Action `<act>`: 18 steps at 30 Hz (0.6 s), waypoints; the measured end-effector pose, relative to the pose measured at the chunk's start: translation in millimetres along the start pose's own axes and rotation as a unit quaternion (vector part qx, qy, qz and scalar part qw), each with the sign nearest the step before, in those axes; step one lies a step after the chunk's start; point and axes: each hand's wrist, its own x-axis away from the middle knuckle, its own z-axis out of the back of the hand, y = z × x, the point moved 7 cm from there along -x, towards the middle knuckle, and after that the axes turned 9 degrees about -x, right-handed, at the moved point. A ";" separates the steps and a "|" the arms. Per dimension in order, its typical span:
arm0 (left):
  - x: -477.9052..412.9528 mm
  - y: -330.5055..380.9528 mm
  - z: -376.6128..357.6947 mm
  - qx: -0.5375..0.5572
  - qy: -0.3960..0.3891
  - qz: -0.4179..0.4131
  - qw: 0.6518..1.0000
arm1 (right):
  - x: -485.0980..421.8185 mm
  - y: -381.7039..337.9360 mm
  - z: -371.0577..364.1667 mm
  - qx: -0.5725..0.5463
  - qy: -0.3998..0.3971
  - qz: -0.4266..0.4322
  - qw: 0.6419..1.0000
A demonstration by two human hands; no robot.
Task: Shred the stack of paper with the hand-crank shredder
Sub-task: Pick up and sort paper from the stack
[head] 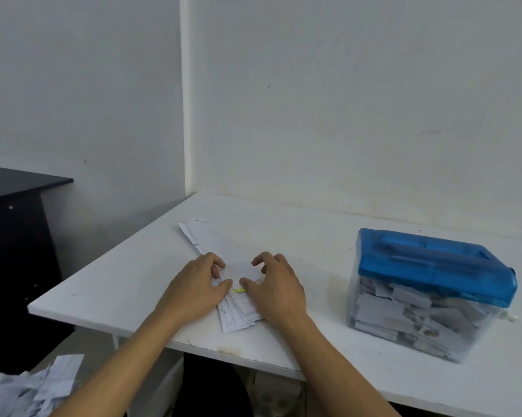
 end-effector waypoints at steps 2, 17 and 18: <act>-0.1 0.1 -0.4 0.000 0.001 0.000 1.000 | -0.8 -0.3 -0.7 0.007 0.001 0.005 1.000; -0.1 0.3 -0.8 0.000 0.009 -0.002 1.000 | -7.7 10.1 -9.1 0.001 -0.037 -0.043 0.998; 0.2 0.3 -0.7 -0.001 0.009 -0.003 1.000 | -7.5 9.9 -9.7 0.005 -0.037 -0.041 0.998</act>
